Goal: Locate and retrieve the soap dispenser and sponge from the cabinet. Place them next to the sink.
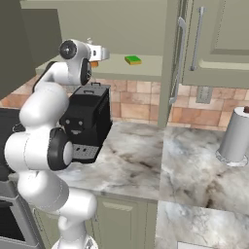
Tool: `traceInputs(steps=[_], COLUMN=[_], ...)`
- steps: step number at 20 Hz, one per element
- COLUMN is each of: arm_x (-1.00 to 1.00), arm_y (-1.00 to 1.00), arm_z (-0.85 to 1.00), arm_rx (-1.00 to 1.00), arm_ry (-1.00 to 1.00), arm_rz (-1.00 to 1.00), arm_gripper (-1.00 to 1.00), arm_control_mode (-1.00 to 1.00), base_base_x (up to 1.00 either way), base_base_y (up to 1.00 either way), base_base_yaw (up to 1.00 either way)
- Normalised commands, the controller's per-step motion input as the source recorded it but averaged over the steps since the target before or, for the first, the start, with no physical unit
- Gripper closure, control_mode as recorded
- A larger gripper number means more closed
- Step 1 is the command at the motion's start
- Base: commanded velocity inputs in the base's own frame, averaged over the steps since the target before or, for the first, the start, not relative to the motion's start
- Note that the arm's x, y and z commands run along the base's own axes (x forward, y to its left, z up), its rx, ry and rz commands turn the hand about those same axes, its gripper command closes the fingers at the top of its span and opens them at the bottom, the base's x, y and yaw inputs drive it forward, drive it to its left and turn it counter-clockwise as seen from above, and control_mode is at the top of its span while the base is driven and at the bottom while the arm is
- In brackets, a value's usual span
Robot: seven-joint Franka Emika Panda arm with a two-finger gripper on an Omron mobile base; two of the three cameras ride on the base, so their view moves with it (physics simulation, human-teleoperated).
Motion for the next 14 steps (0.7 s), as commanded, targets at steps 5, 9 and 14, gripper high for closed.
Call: traceInputs(steps=[5,9,14], arm_x=[-0.47,-0.71,-0.83], arm_y=[0.00,0.00,0.00], arm_z=[0.08,0.07,0.15], arm_rx=[0.00,0.02,0.04], arm_ry=[-0.08,-0.09,-0.09], arm_rz=[-0.03,-0.04,-0.03], arm_gripper=[1.00,1.00,1.00], arm_control_mode=[-1.00,-1.00,-1.00], base_base_x=[0.00,0.00,0.00], base_base_y=[0.00,0.00,0.00], base_base_yaw=[0.00,0.00,0.00])
